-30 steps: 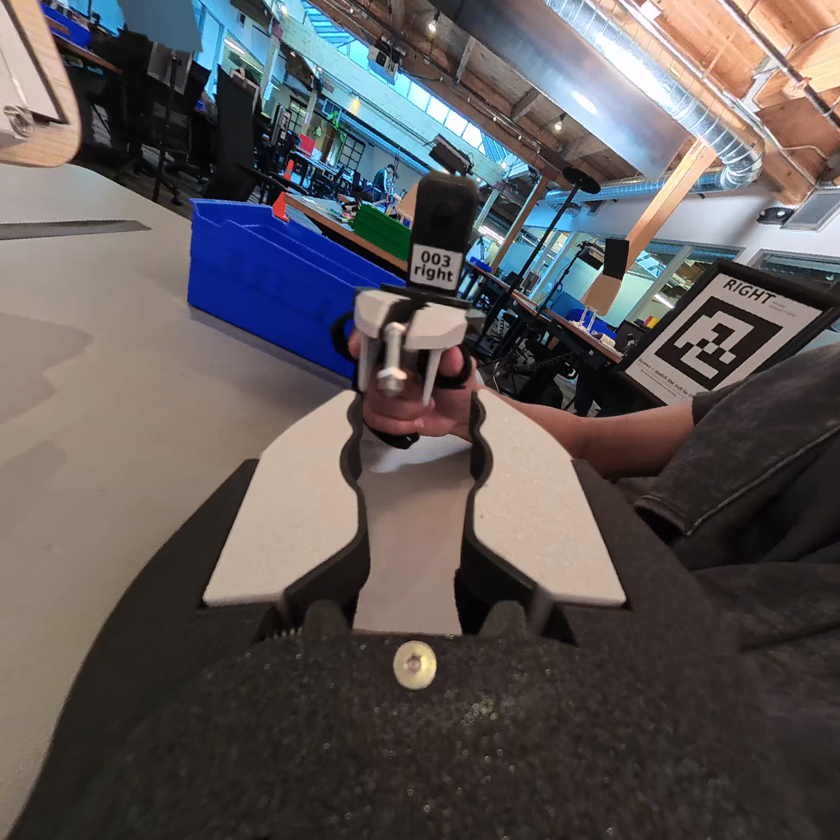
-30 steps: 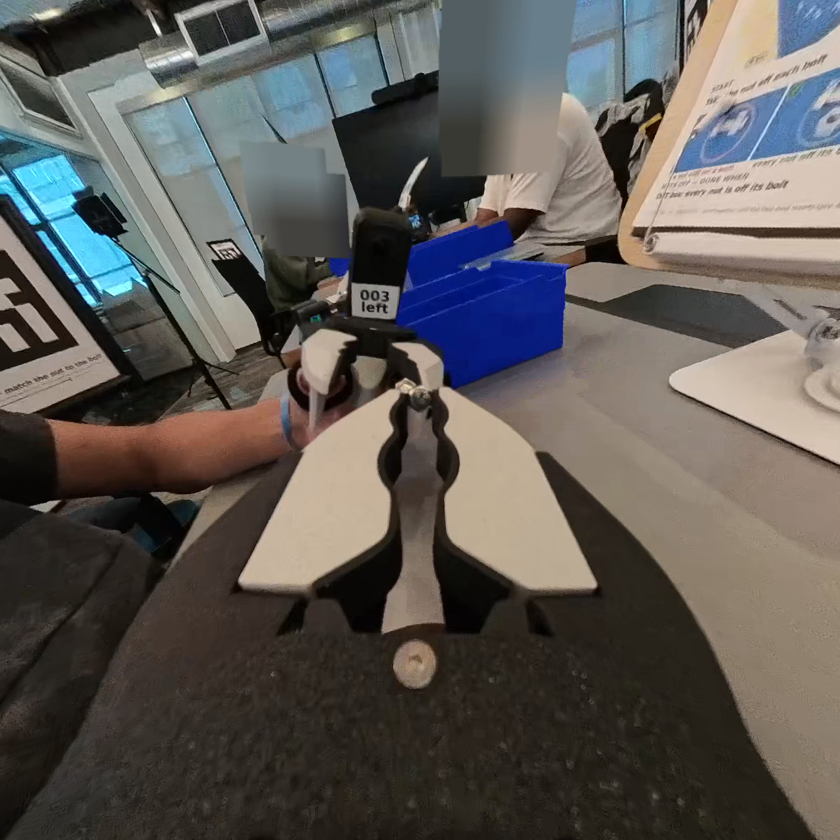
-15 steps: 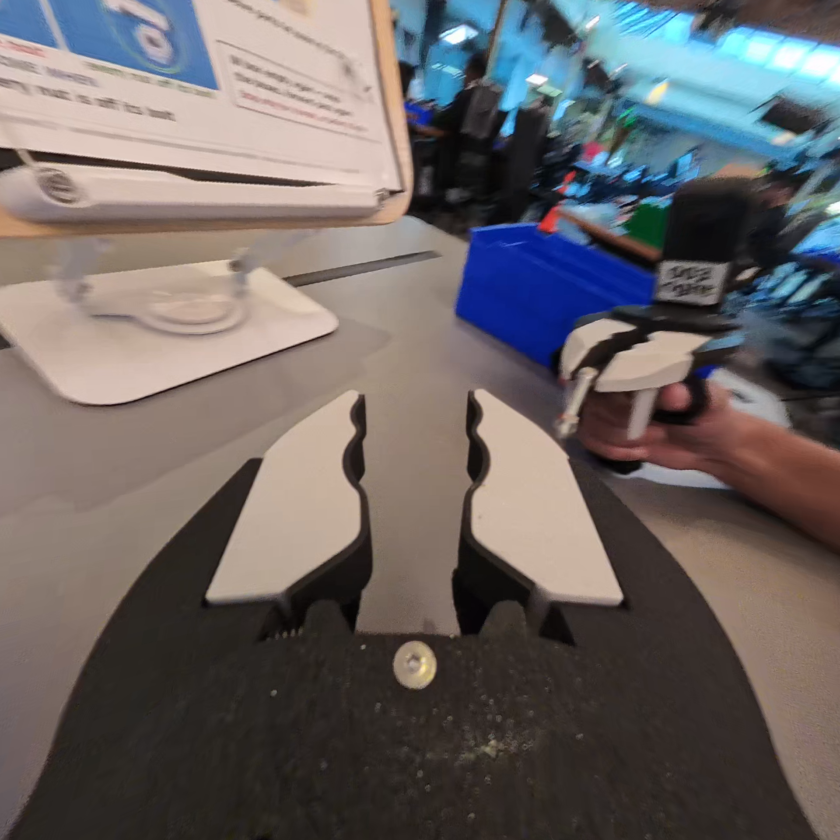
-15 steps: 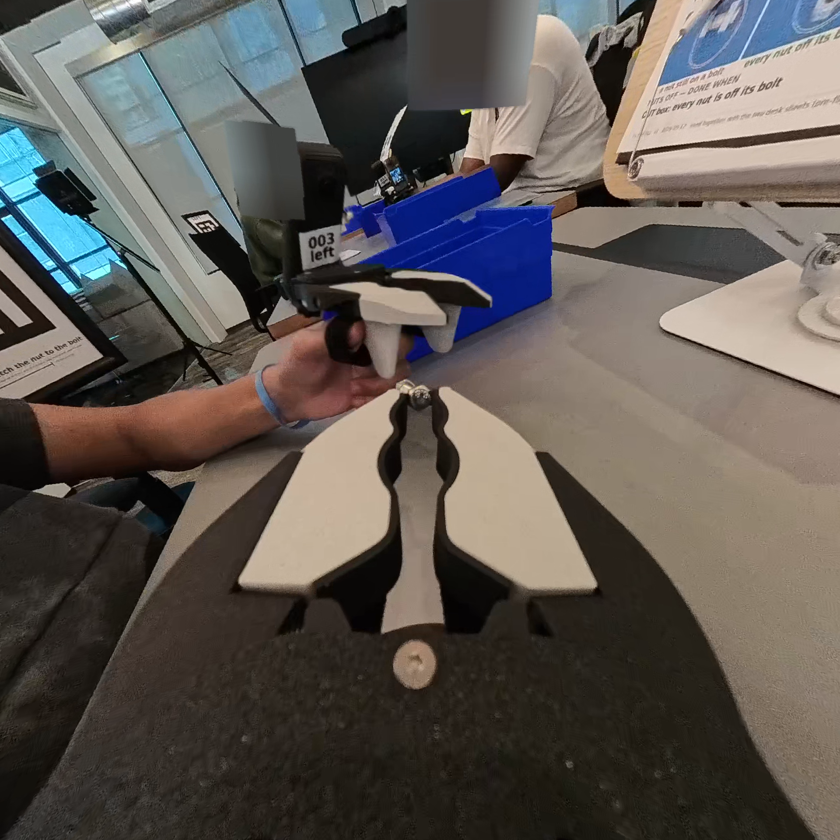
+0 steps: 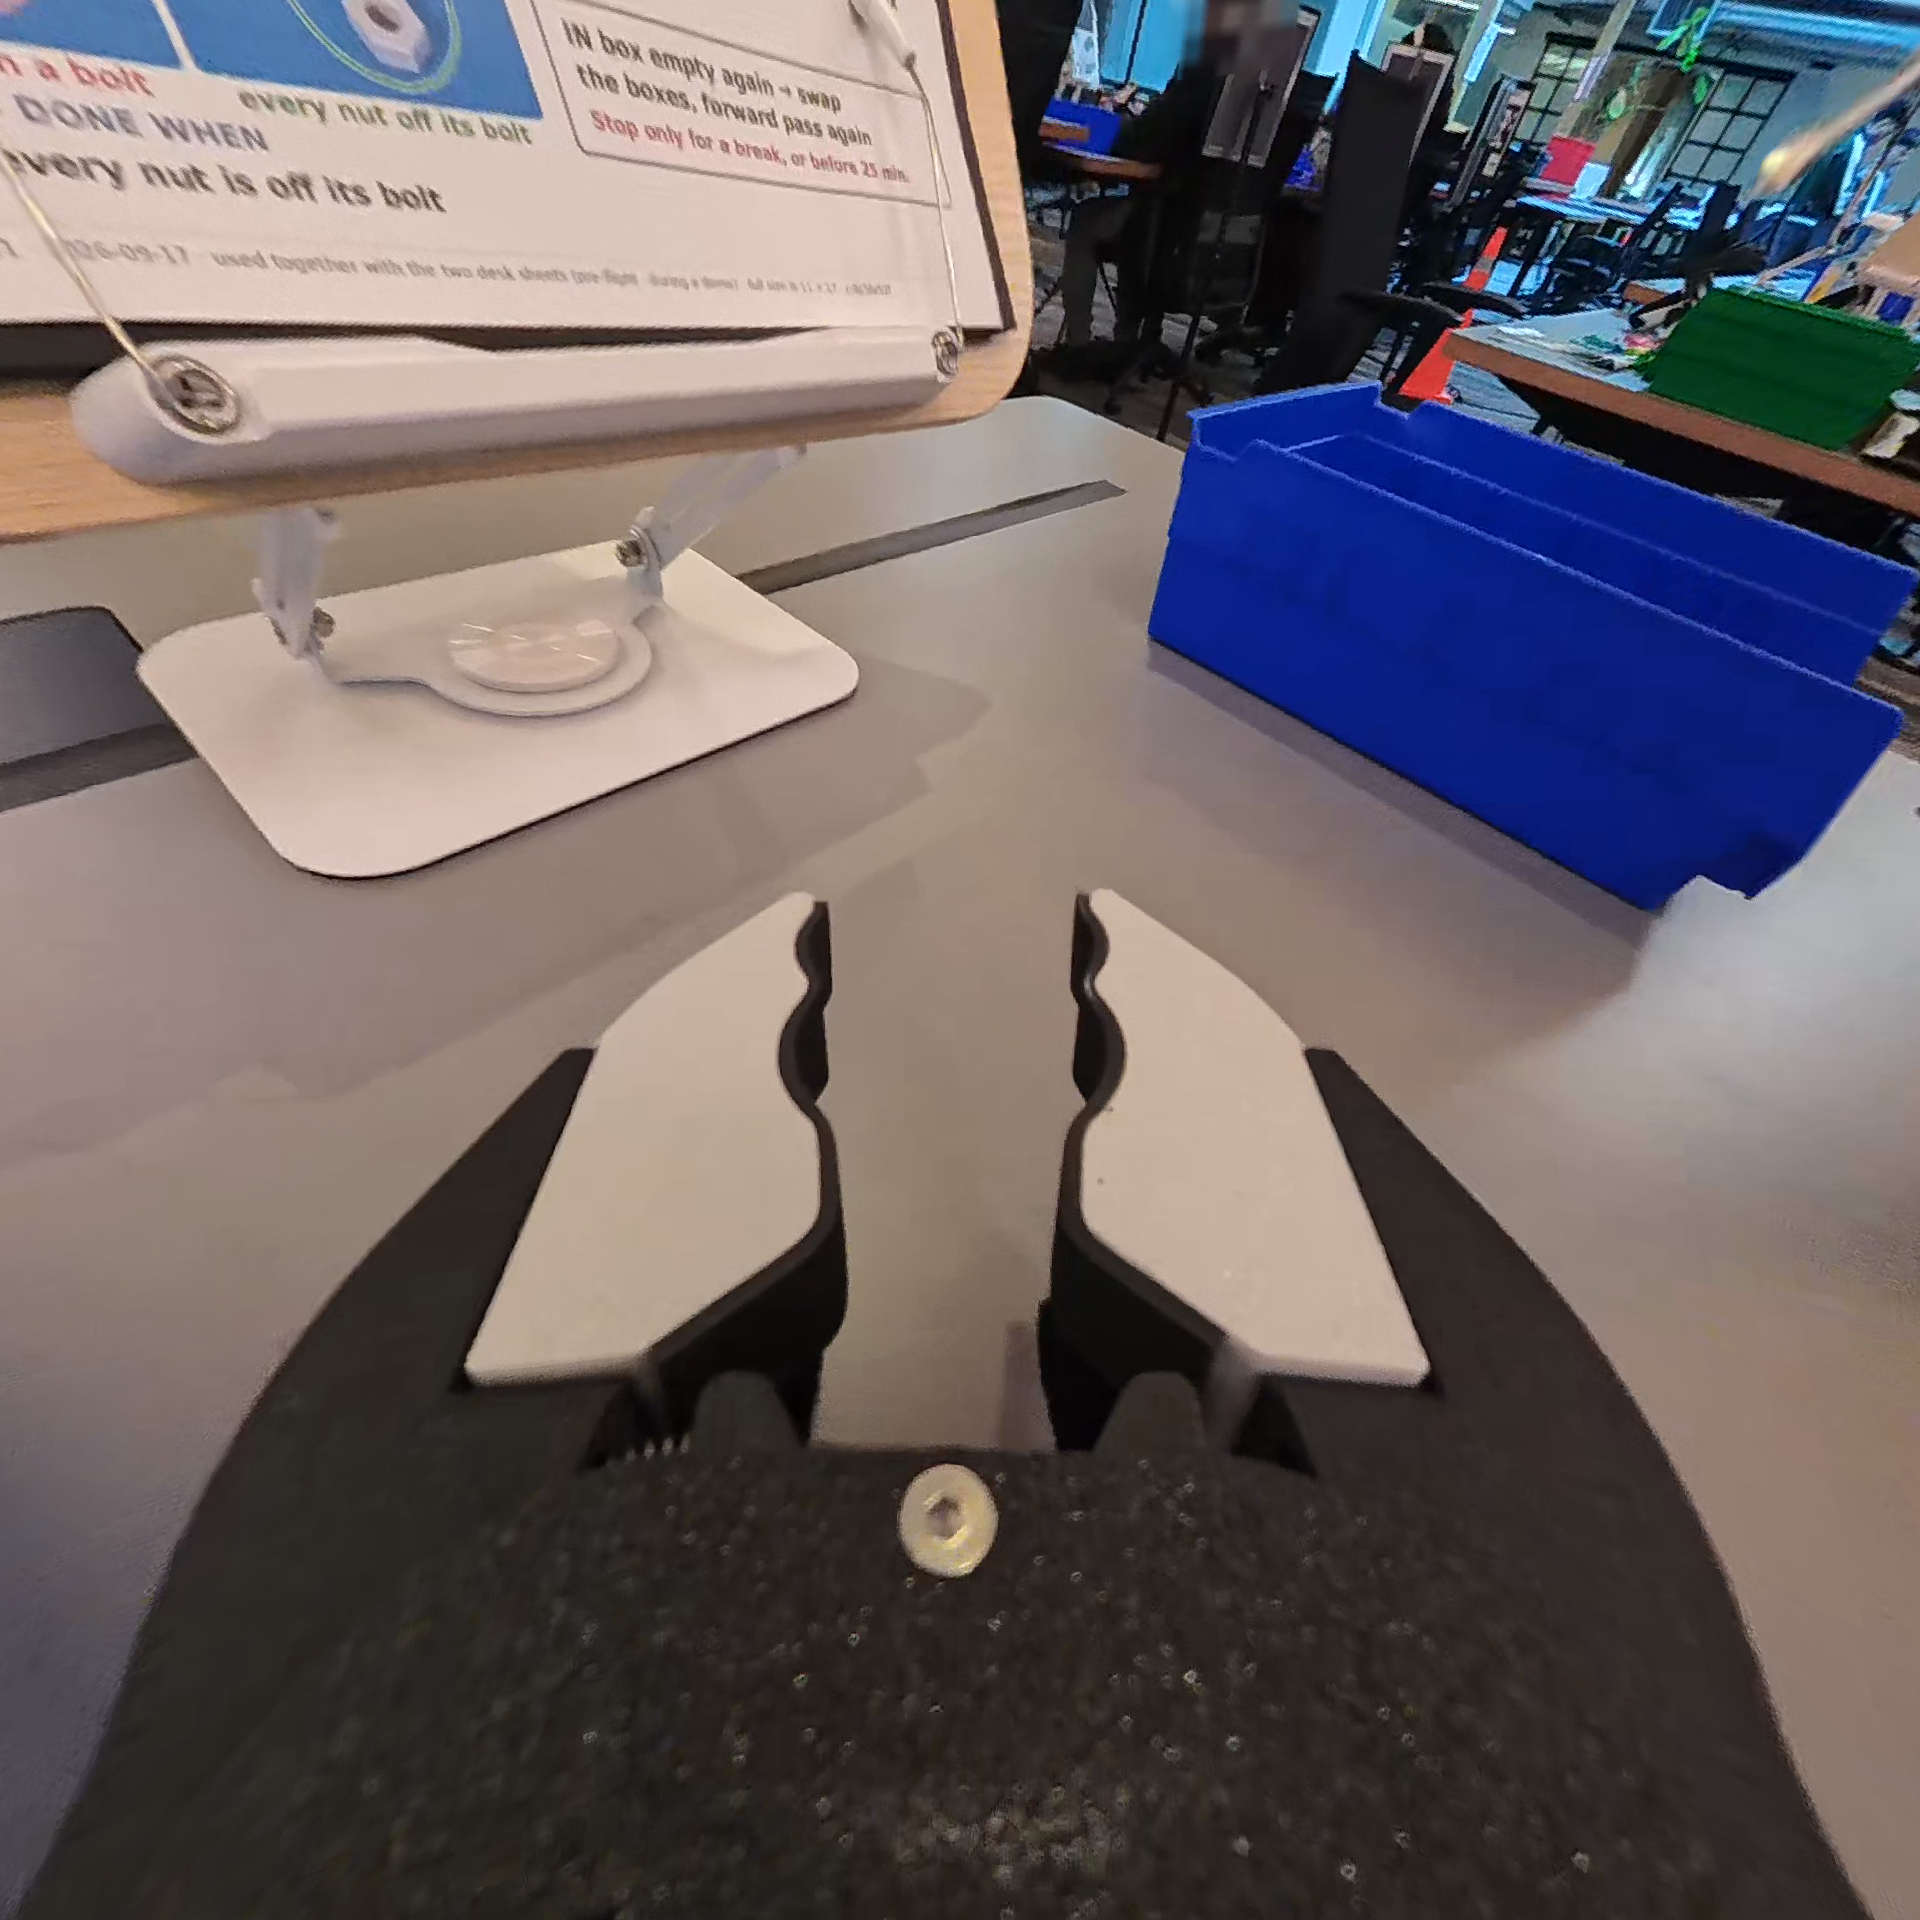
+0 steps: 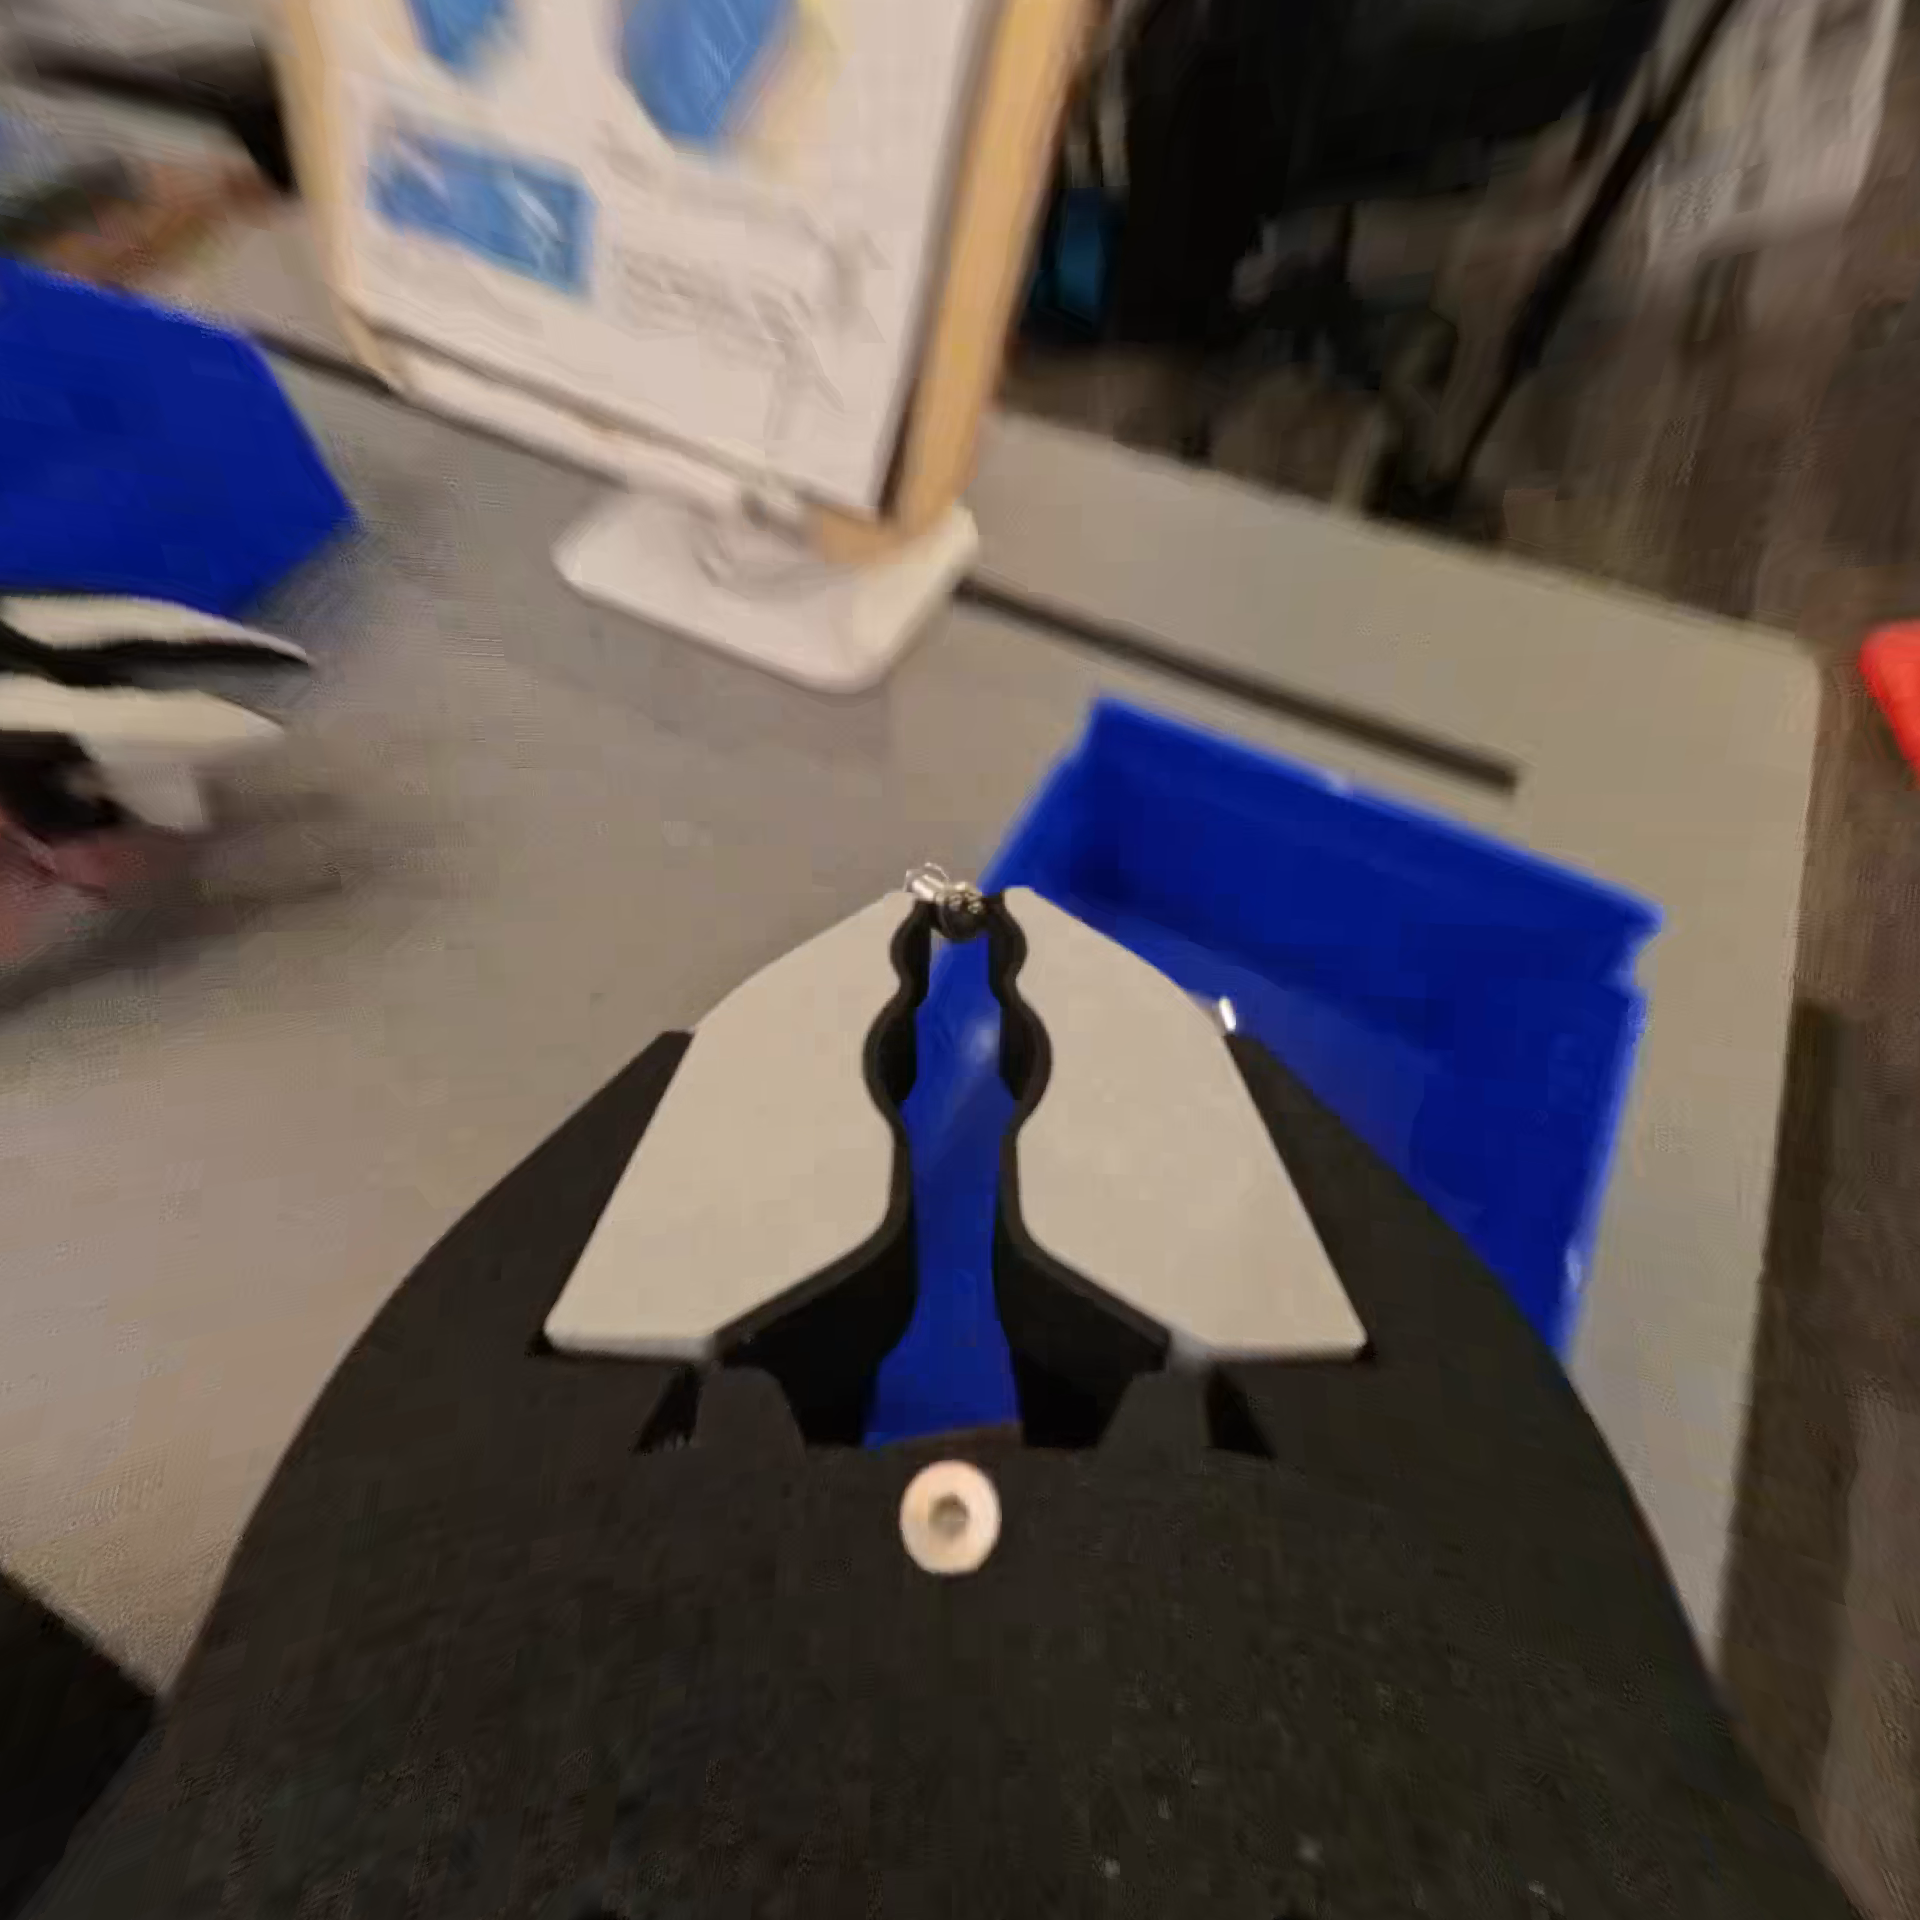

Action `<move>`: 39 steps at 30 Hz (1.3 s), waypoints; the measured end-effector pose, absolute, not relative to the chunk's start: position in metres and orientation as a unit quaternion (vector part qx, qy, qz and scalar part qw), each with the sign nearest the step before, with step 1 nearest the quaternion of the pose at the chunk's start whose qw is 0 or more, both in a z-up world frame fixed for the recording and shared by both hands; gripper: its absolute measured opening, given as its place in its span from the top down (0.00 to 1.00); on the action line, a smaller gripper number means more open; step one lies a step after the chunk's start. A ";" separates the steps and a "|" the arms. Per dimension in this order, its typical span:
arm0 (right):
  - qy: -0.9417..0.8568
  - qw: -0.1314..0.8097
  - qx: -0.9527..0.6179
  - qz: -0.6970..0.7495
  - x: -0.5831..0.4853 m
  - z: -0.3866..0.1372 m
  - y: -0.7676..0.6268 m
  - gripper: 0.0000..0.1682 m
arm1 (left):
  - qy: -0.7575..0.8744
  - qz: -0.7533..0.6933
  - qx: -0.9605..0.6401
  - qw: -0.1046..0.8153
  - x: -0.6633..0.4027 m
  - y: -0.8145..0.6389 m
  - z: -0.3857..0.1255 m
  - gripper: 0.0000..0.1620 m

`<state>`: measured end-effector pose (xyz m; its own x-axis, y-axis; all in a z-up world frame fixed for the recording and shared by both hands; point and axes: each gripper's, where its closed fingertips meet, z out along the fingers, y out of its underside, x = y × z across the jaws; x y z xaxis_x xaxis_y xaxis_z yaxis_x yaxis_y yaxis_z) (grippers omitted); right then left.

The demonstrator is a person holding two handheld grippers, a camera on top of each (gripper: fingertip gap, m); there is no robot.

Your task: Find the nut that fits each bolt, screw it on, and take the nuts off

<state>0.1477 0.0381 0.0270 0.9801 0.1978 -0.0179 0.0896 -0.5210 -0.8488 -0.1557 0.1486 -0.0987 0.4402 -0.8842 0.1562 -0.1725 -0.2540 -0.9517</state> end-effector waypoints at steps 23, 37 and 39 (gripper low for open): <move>-0.182 0.199 -0.963 -0.028 0.186 -0.097 -0.006 0.78 | 0.428 -0.313 -0.700 0.478 -0.147 0.139 -0.111 0.67; -0.141 0.673 -0.718 -0.112 0.048 -0.007 -0.016 0.80 | 0.396 -0.356 -0.718 0.448 -0.101 0.075 -0.115 0.59; -0.123 0.649 -0.722 -0.207 0.100 0.009 -0.037 0.82 | 0.404 -0.418 -0.712 0.393 -0.055 0.026 -0.112 0.55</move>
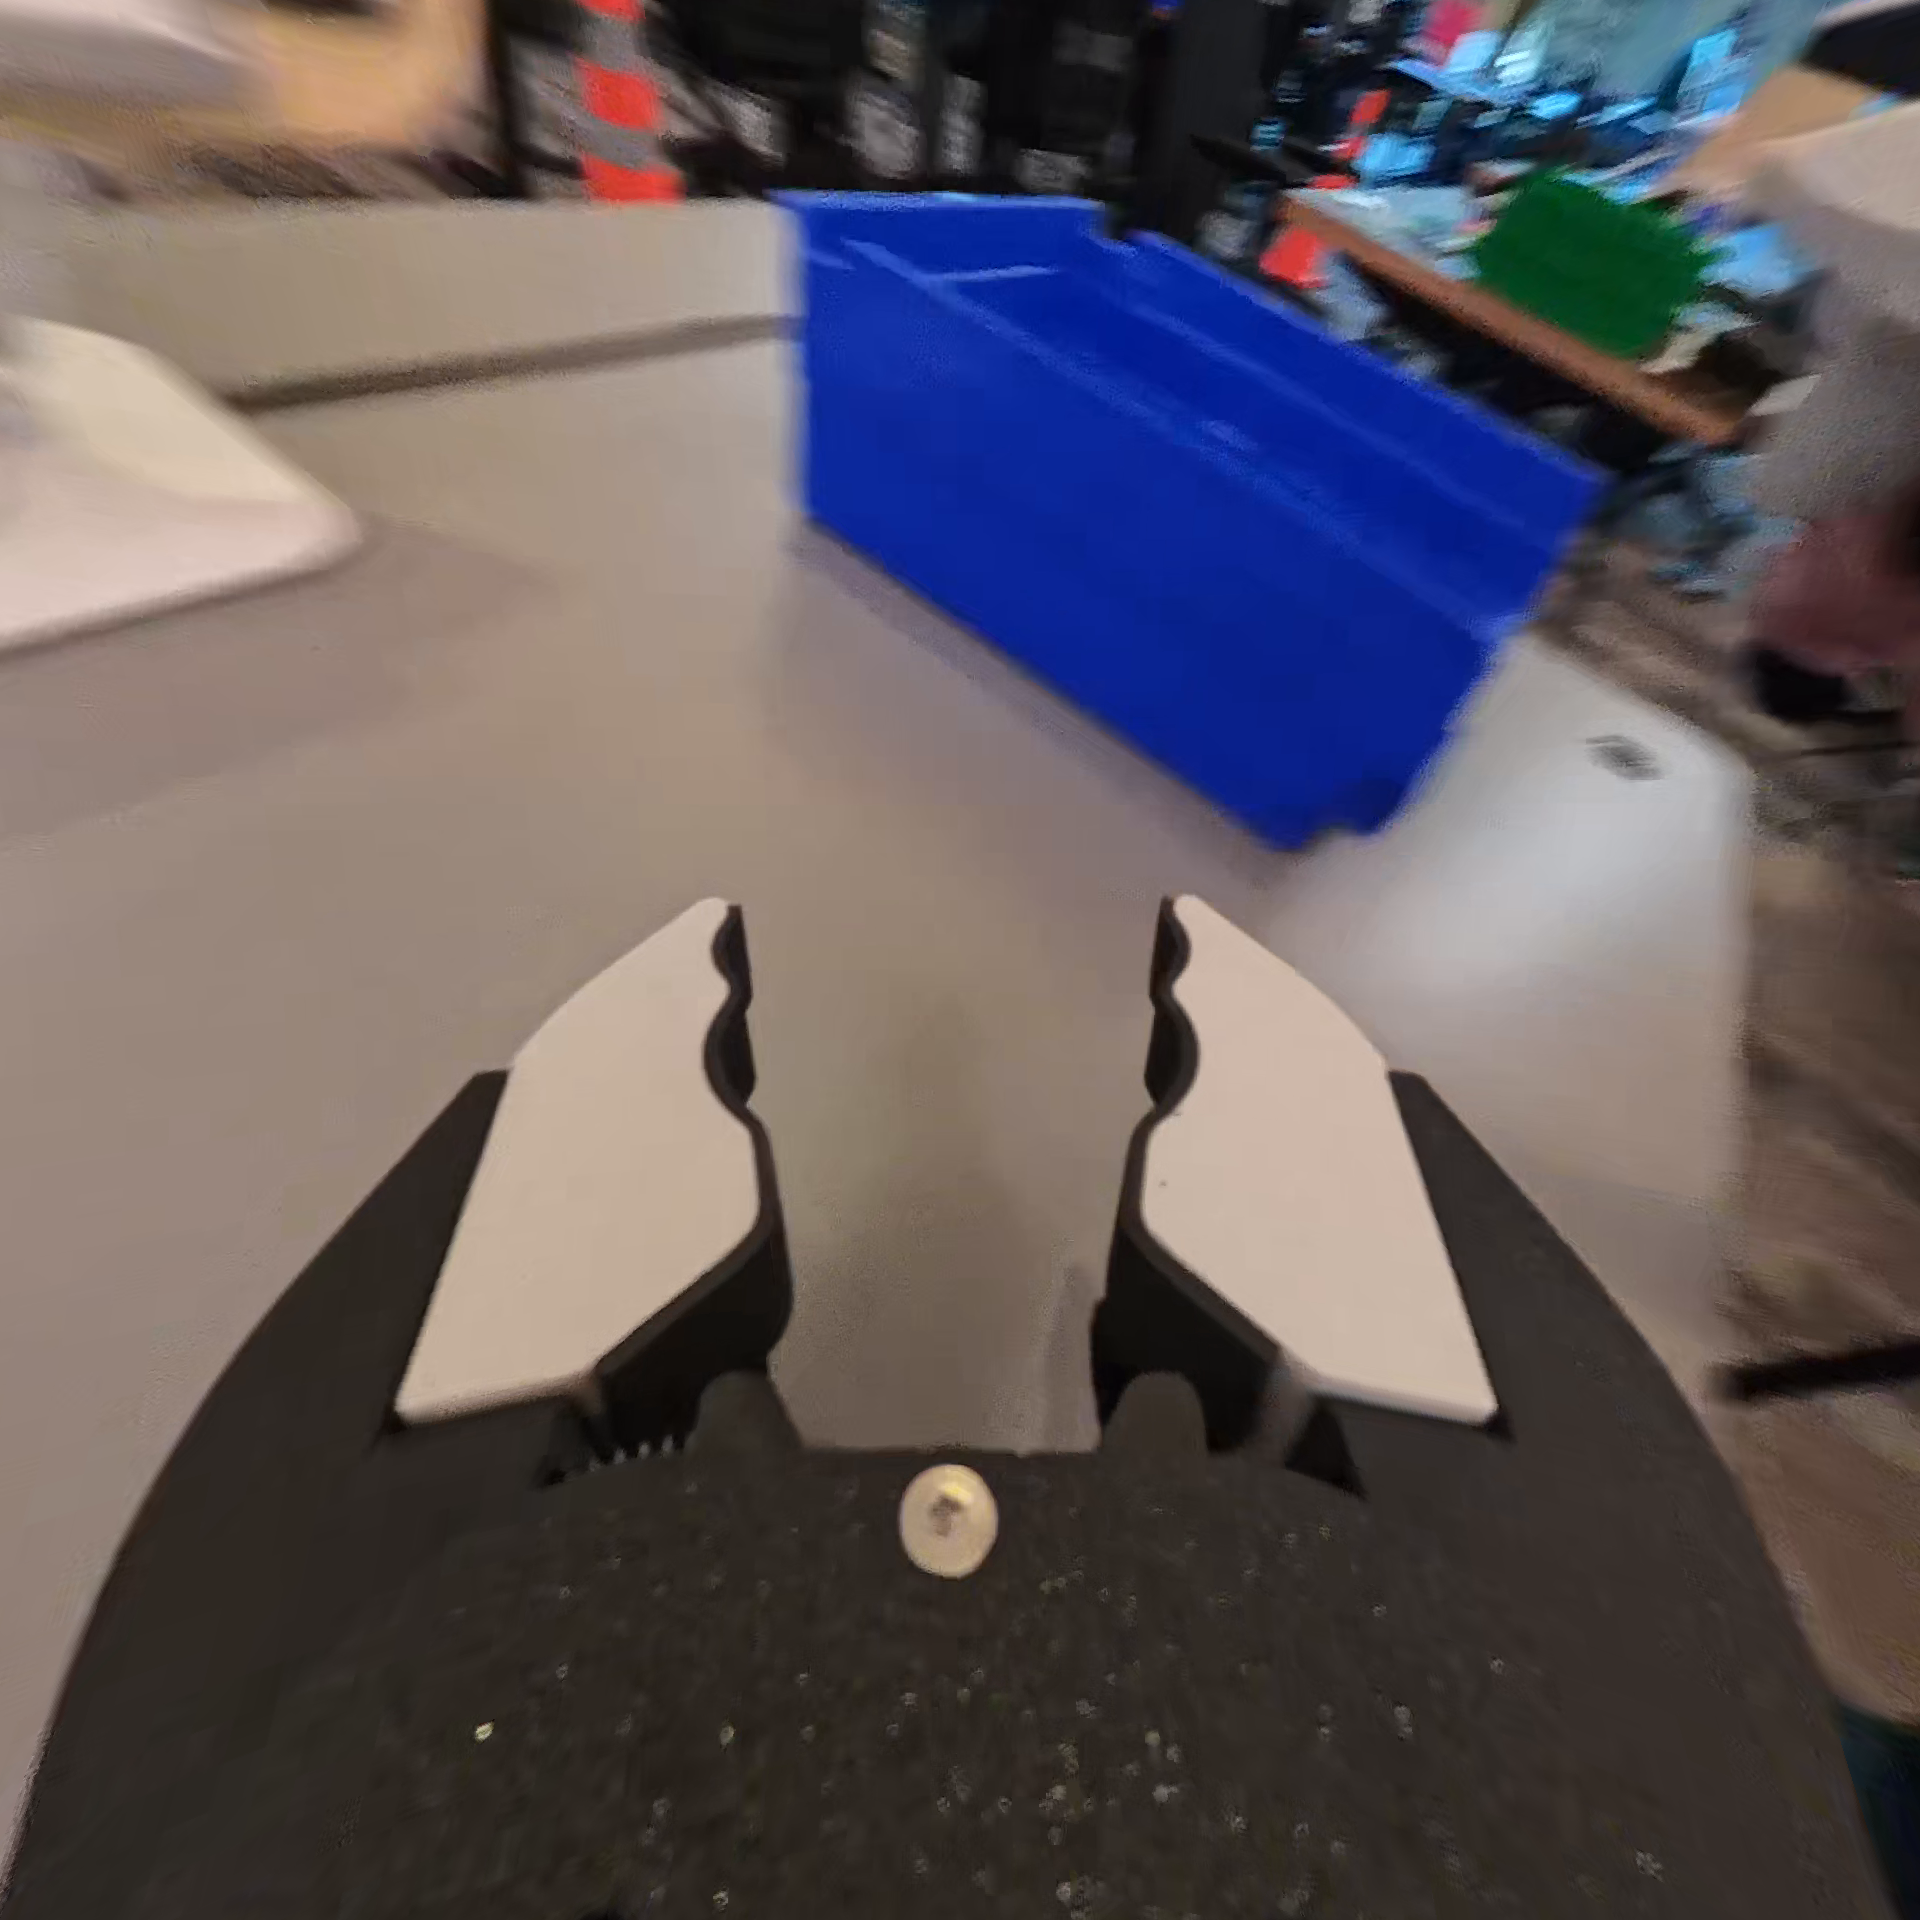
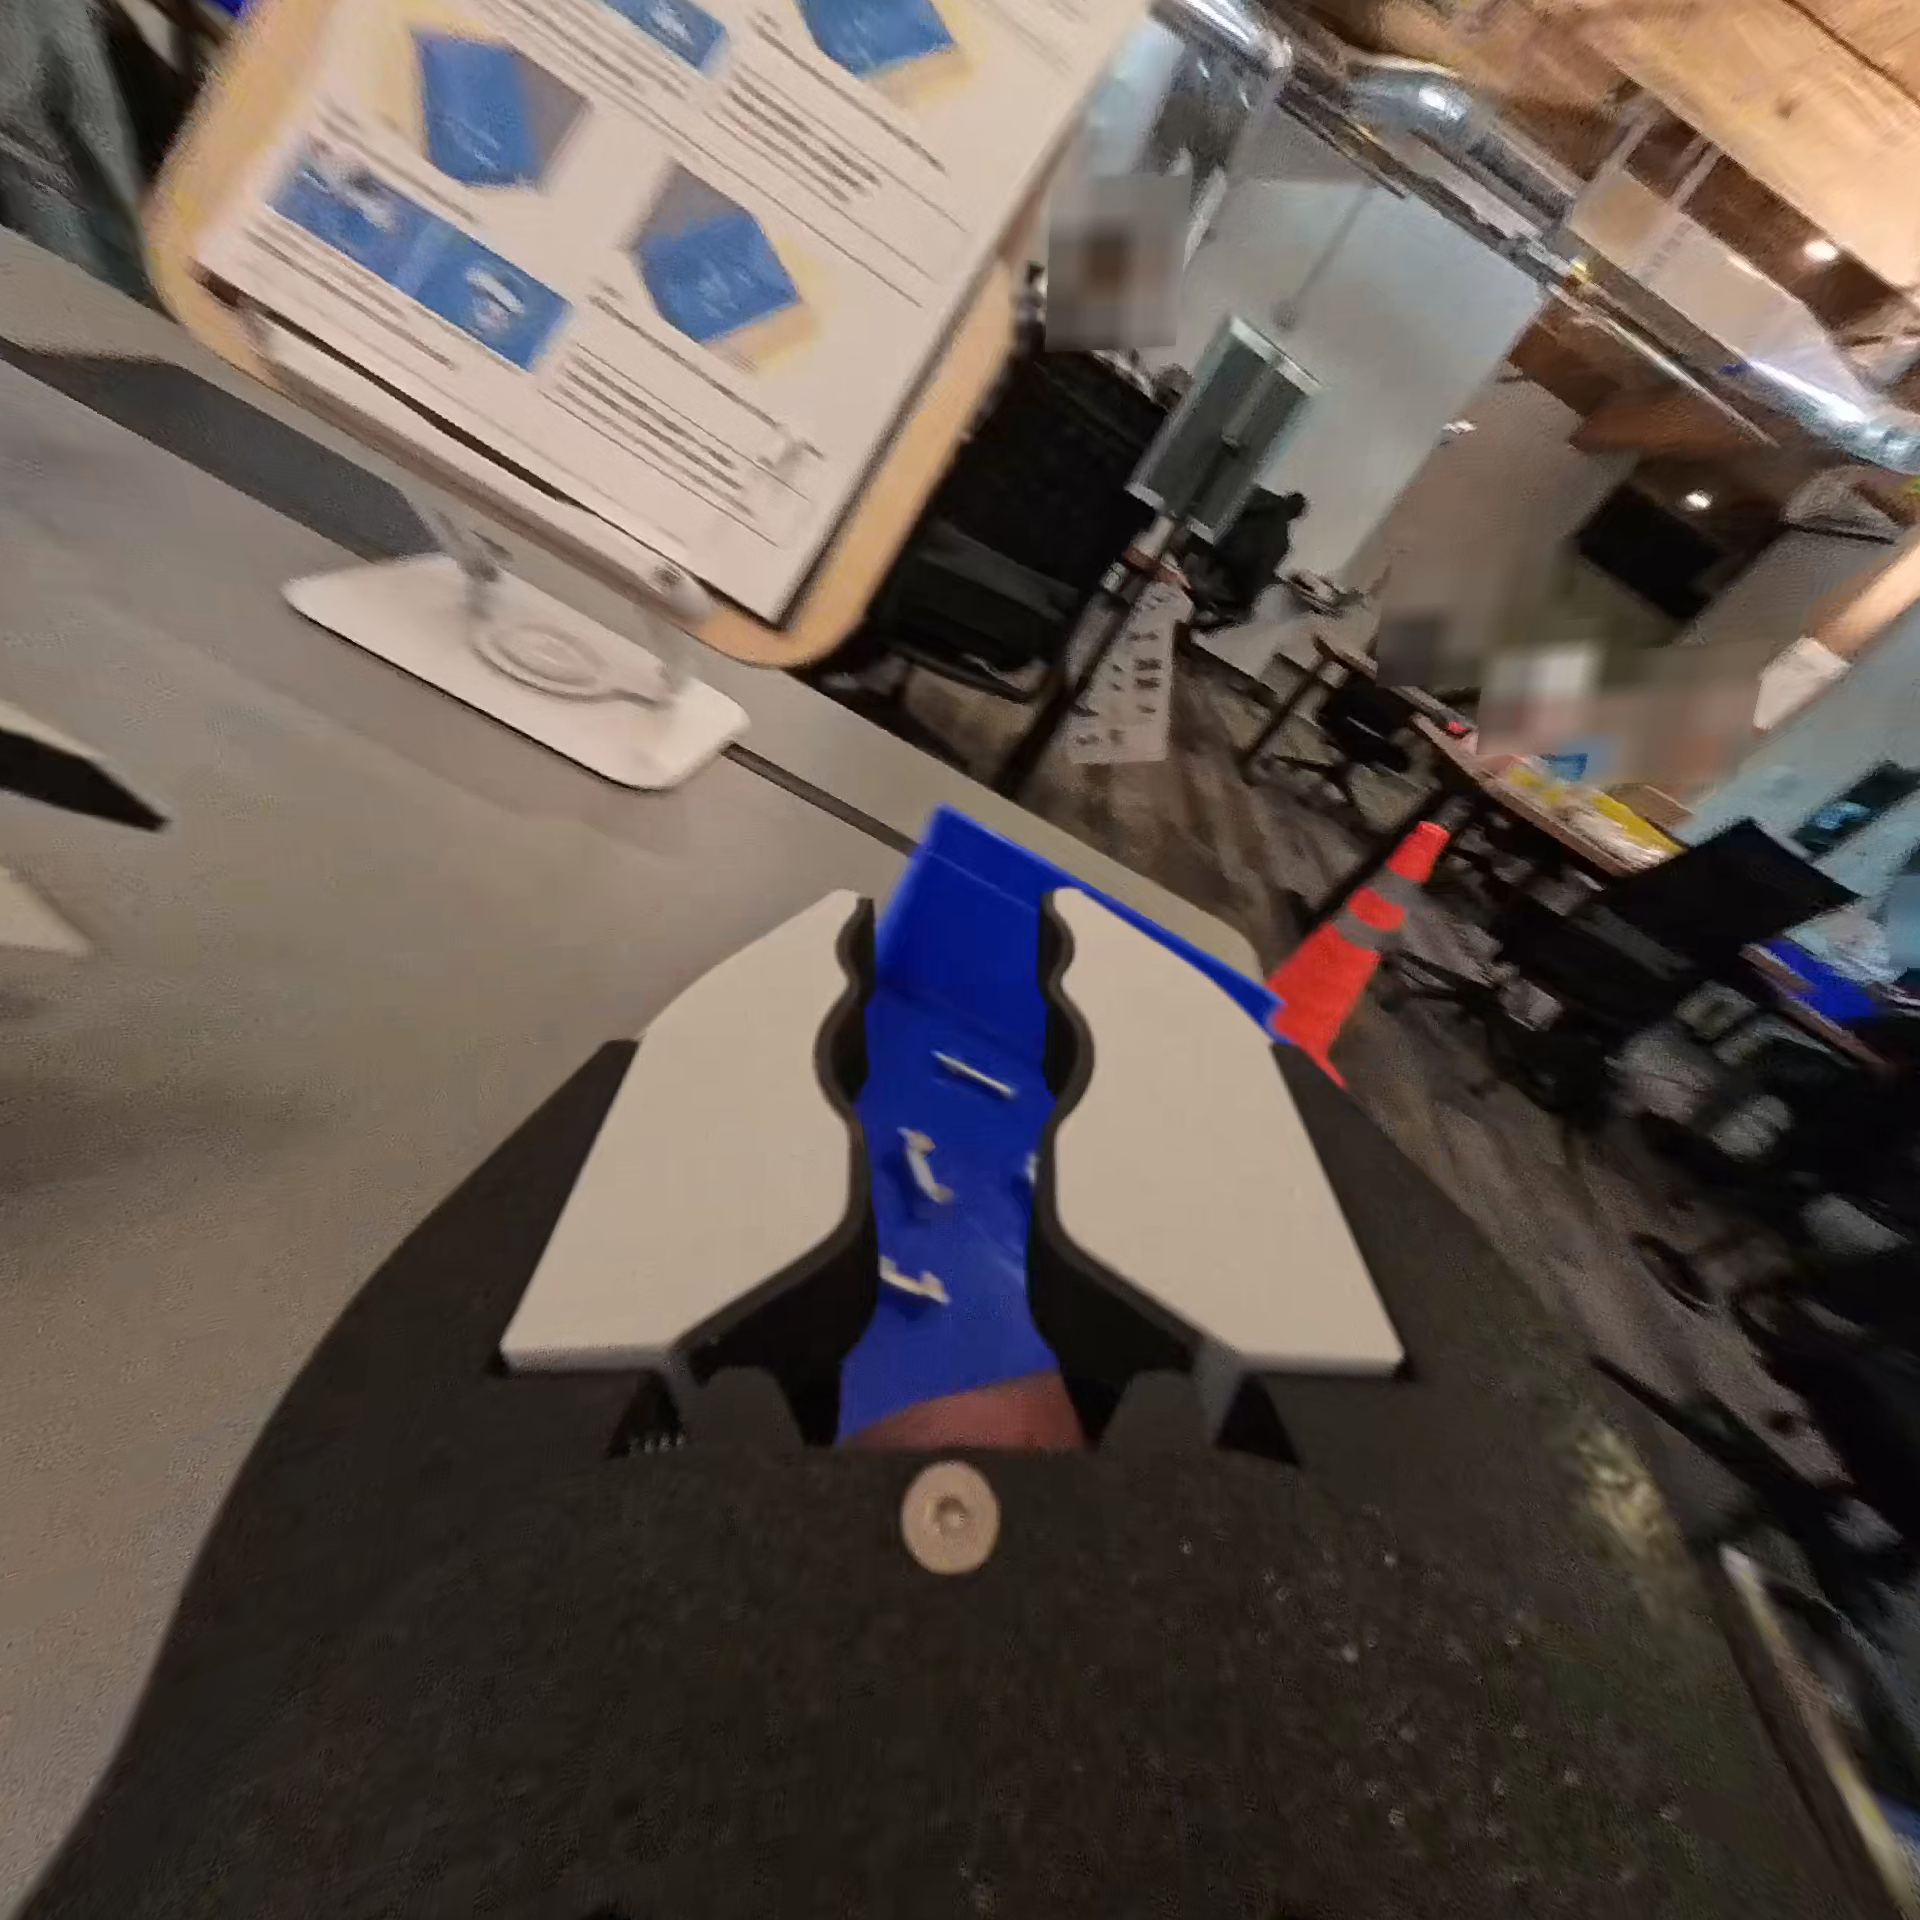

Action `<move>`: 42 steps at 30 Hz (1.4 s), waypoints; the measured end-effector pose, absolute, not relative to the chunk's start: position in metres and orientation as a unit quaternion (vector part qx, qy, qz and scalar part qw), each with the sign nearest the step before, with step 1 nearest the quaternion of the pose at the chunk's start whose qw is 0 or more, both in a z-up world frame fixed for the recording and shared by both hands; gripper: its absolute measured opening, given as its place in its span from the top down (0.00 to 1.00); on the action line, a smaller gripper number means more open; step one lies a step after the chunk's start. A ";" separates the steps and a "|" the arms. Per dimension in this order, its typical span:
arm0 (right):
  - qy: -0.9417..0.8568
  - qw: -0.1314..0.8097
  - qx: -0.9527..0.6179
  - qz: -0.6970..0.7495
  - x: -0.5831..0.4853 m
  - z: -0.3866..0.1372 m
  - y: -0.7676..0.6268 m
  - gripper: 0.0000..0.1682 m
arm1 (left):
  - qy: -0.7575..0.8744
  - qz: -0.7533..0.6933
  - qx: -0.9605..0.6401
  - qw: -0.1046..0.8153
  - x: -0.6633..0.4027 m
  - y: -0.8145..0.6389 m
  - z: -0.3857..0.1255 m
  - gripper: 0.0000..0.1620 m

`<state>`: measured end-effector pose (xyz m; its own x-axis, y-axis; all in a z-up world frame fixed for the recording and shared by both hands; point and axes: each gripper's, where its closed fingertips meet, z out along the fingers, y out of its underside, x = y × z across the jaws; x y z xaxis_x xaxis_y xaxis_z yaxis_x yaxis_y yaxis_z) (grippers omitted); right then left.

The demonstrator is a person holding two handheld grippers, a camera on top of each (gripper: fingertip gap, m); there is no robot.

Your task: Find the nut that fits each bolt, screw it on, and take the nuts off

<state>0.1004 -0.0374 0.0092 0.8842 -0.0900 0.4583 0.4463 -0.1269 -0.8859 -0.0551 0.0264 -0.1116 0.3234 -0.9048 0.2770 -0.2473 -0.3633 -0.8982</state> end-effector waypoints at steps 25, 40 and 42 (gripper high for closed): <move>0.194 0.572 -0.793 -0.077 0.251 -0.116 -0.080 0.97 | 0.199 -0.234 -0.812 0.496 0.082 0.013 -0.115 0.97; 0.111 0.634 -0.765 -0.019 0.027 -0.046 -0.044 0.97 | 0.172 -0.167 -0.801 0.548 -0.155 0.011 -0.062 0.98; 0.091 0.628 -0.773 -0.005 -0.007 -0.051 -0.033 0.97 | 0.152 -0.152 -0.809 0.548 -0.190 0.011 -0.069 0.98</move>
